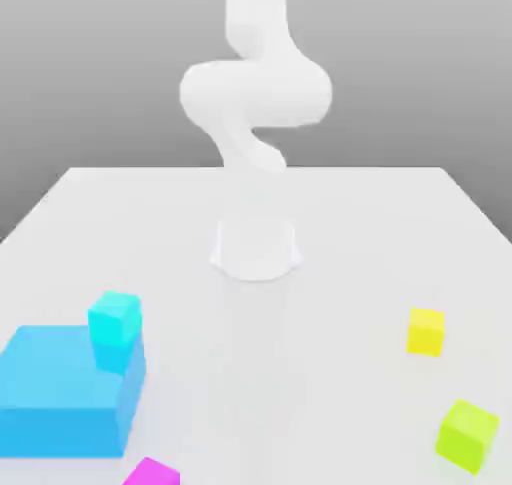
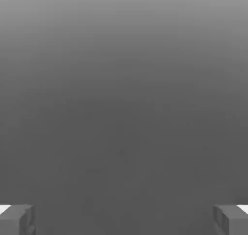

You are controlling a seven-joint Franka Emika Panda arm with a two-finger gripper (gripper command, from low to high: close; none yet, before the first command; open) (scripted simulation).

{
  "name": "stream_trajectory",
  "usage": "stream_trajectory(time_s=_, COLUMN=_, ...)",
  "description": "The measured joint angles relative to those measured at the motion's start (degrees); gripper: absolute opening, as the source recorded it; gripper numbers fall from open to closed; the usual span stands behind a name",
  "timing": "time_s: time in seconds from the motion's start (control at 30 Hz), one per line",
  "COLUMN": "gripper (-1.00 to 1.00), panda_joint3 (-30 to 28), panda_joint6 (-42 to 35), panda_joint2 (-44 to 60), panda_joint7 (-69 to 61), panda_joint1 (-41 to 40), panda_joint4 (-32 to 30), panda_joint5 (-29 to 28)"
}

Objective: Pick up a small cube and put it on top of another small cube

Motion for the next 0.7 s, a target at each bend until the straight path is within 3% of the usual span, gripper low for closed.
stream_trajectory(time_s=0.43, gripper=0.0, panda_joint3=-12.85, panda_joint6=7.08, panda_joint2=25.25, panda_joint7=-32.1, panda_joint1=8.82, panda_joint4=0.45, panda_joint5=6.01)
stream_trajectory(time_s=0.7, gripper=0.0, panda_joint3=-16.0, panda_joint6=11.11, panda_joint2=41.08, panda_joint7=-53.52, panda_joint1=9.2, panda_joint4=0.81, panda_joint5=12.42)
